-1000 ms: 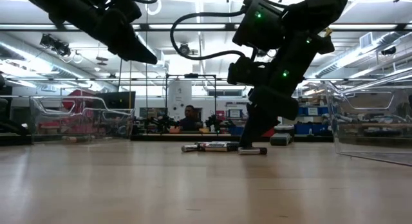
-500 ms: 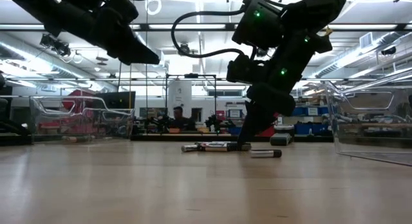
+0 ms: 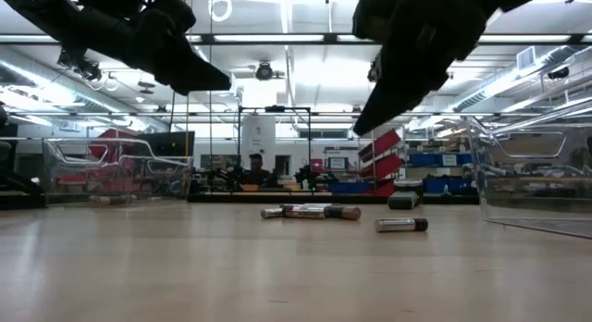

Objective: Sort batteries
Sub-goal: Put the bottom black battery into the top transparent bin

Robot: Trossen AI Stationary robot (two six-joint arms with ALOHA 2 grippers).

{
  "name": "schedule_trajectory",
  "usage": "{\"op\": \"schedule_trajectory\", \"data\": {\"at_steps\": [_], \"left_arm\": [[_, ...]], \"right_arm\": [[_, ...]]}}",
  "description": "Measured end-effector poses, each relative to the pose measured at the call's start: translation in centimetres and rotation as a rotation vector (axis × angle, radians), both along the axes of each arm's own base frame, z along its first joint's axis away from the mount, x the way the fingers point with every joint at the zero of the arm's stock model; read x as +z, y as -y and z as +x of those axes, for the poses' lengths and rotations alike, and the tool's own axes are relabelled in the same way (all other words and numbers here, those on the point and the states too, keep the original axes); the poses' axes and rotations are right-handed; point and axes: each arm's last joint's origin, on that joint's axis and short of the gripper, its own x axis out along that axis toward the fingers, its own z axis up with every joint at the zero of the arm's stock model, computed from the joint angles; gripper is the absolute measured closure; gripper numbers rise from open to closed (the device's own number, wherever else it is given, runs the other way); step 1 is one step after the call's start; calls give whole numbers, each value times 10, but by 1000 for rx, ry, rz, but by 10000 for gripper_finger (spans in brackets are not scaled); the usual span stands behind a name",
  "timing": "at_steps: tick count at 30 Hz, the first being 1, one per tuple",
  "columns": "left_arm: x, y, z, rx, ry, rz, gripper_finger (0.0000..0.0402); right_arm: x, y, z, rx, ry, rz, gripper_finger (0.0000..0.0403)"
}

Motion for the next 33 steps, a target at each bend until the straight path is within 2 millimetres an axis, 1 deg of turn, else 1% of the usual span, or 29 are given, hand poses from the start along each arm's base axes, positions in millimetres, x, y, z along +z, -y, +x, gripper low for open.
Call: {"op": "schedule_trajectory", "data": {"at_steps": [3, 5, 7, 9, 13, 16, 22, 26, 30, 33], "left_arm": [[2, 0, 1, -1, 32, 7, 249], [4, 0, 1, 0, 46, 10, 249], [4, 0, 1, 0, 45, 9, 249], [3, 0, 1, 0, 38, 6, 249], [2, 0, 0, 4, 29, -11, 249], [2, 0, 0, 5, 29, -12, 249], [2, 0, 0, 6, 27, -11, 249], [2, 0, 0, 6, 29, -10, 249], [2, 0, 0, 6, 26, -11, 249], [1, 0, 0, 5, 25, -12, 249]], "right_arm": [[-11, -5, 5, -52, 9, -70, 402], [-23, -6, 10, -61, 3, -113, 396], [-38, -4, 13, -106, -29, -162, 389], [-49, -3, 15, -161, -48, -184, 380], [-62, -3, 20, -179, -52, -189, 356], [-65, -3, 21, -212, -41, -169, 334], [-78, 6, 22, -284, -77, -147, 286], [-86, 10, 24, -310, -96, -122, 265], [-91, 11, 26, -305, -114, -111, 264], [-91, 11, 26, -287, -121, -112, 282]]}}
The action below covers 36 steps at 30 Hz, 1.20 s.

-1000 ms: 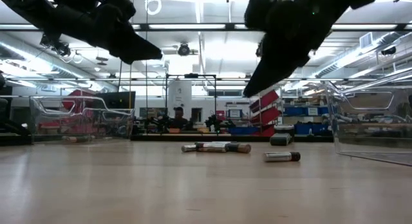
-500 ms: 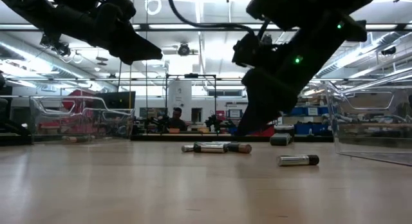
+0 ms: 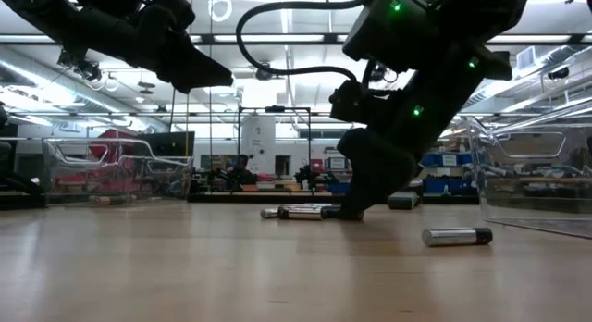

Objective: Sort batteries
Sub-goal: Put the bottom black battery into the top transparent bin

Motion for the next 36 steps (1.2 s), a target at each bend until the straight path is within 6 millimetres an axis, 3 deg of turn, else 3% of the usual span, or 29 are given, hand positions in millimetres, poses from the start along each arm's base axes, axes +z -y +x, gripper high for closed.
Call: {"op": "schedule_trajectory", "data": {"at_steps": [7, 14, 18, 25, 36], "left_arm": [[-6, 2, 6, -50, -25, -16, 249], [-26, 11, 23, -167, -92, -29, 249], [-32, 17, 34, -199, -61, -17, 249], [-42, 25, 49, -266, -8, 9, 249], [-41, 37, 56, -325, 81, 18, 249]], "right_arm": [[1, 0, -1, 52, -22, 9, 376], [18, -3, -7, 63, -1, -12, 377], [51, -8, -7, 100, 127, -51, 377], [90, -19, 1, 246, 363, -137, 377], [105, -5, 14, 325, 486, -255, 377]]}}
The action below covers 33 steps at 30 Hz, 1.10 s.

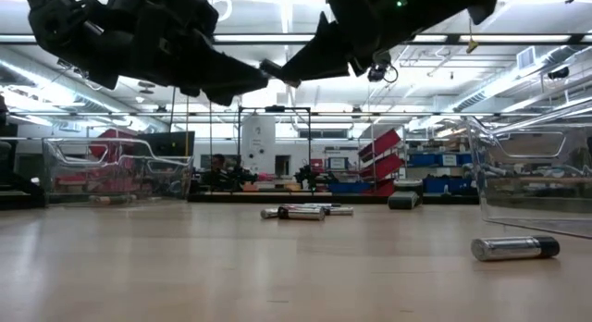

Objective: Sort batteries
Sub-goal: Put the bottom black battery into the top transparent bin

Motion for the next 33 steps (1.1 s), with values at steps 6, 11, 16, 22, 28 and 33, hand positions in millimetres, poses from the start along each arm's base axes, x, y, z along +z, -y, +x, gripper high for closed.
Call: {"op": "schedule_trajectory", "data": {"at_steps": [6, 11, 16, 22, 28, 33], "left_arm": [[5, 1, 1, -2, 48, -8, 249], [7, 0, 1, 55, 66, -41, 249], [7, 0, 1, 58, 66, -42, 249], [7, 0, 1, 58, 66, -43, 249], [10, 0, 1, 57, 95, -46, 249], [10, 0, 1, 57, 99, -47, 249]], "right_arm": [[1, 6, 2, 20, 6, -10, 377], [2, 6, 2, 22, 10, -15, 377], [2, 6, 2, 22, 9, -15, 377], [2, 6, 2, 21, 10, -12, 377], [2, 6, 3, 21, 12, -12, 377], [3, 6, 3, 22, 19, -11, 377]]}}
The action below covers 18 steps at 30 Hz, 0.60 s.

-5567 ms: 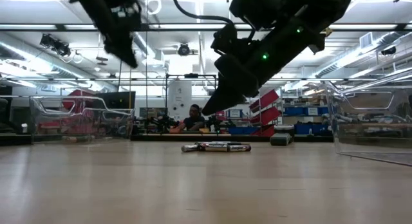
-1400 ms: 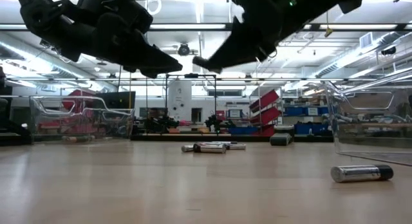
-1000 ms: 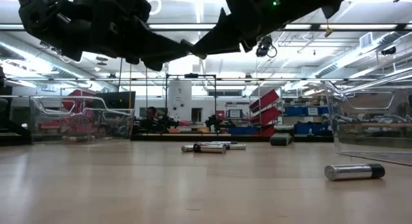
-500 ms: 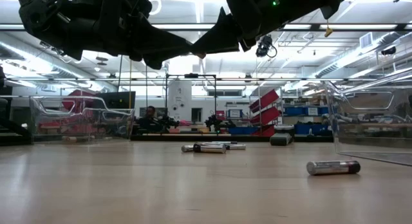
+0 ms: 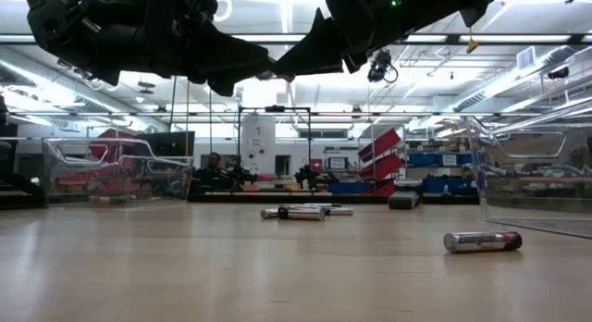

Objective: Sort batteries
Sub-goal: Put the bottom black battery into the top transparent bin

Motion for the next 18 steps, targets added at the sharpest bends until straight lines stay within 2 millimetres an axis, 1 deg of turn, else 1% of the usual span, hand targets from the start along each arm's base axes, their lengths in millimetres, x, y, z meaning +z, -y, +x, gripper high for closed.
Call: {"op": "schedule_trajectory", "data": {"at_steps": [15, 18], "left_arm": [[1, 0, 0, 2, 12, -23, 250], [2, 0, 0, 1, 14, -22, 258]], "right_arm": [[1, 0, 1, 0, 14, 2, 377], [1, 0, 0, 0, 14, 2, 377]]}}
